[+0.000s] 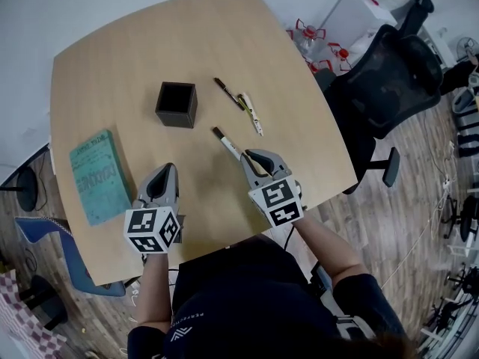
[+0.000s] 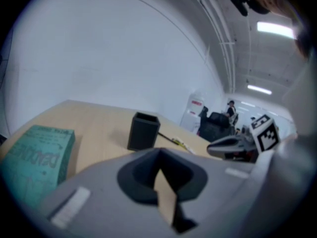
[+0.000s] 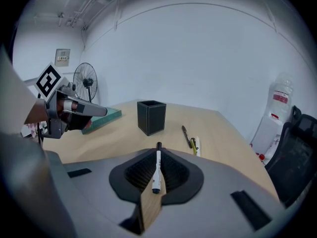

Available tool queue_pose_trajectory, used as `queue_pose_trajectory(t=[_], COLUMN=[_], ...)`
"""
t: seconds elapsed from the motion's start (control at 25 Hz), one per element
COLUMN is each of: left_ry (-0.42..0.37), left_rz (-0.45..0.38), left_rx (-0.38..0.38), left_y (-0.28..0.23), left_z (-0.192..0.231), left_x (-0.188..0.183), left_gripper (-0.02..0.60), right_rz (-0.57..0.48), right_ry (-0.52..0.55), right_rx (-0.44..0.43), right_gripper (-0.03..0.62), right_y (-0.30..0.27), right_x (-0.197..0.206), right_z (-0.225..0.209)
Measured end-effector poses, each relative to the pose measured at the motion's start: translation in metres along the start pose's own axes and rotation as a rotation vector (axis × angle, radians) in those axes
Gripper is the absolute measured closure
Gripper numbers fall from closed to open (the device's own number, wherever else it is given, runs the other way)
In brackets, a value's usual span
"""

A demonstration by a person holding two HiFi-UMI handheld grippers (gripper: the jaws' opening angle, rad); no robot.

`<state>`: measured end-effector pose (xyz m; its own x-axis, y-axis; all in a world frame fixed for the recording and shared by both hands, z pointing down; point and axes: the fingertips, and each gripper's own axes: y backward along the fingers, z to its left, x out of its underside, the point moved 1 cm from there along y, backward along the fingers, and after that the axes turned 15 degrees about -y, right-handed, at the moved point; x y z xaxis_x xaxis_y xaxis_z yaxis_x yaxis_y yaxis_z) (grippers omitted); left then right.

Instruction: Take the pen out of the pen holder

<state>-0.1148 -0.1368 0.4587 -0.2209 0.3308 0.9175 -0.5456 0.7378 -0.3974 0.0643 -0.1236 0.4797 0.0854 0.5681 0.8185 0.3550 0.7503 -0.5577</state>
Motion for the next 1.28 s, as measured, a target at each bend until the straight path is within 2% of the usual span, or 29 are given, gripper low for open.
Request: queue_pose_trajectory(t=[0.24, 0.52, 0.88, 1.28], left_ry=[-0.007, -0.009, -0.011, -0.027], left_rz=[-0.065, -0.137, -0.146, -0.137], left_rx=[-0.058, -0.136, -0.230, -0.265], left_y=[0.018, 0.046, 0.067, 0.079], left_z=[0.010, 0.021, 0.038, 0.042], left_x=[-0.023, -0.043, -0.046, -0.045], left_gripper=[0.577, 0.577, 0.577, 0.577], right_rz=[-0.105, -0.196, -0.221, -0.215], right_ry=[-0.059, -0.074, -0.073, -0.095], right_rx=[-0.024, -0.113, -0.163, -0.198], right_gripper=[0.592, 0.594, 0.595, 0.595], right_y=[0.017, 0.033, 0.031, 0.027], right_x=[-0.046, -0.086, -0.100, -0.105], right_z=[0.012, 0.041, 0.054, 0.059])
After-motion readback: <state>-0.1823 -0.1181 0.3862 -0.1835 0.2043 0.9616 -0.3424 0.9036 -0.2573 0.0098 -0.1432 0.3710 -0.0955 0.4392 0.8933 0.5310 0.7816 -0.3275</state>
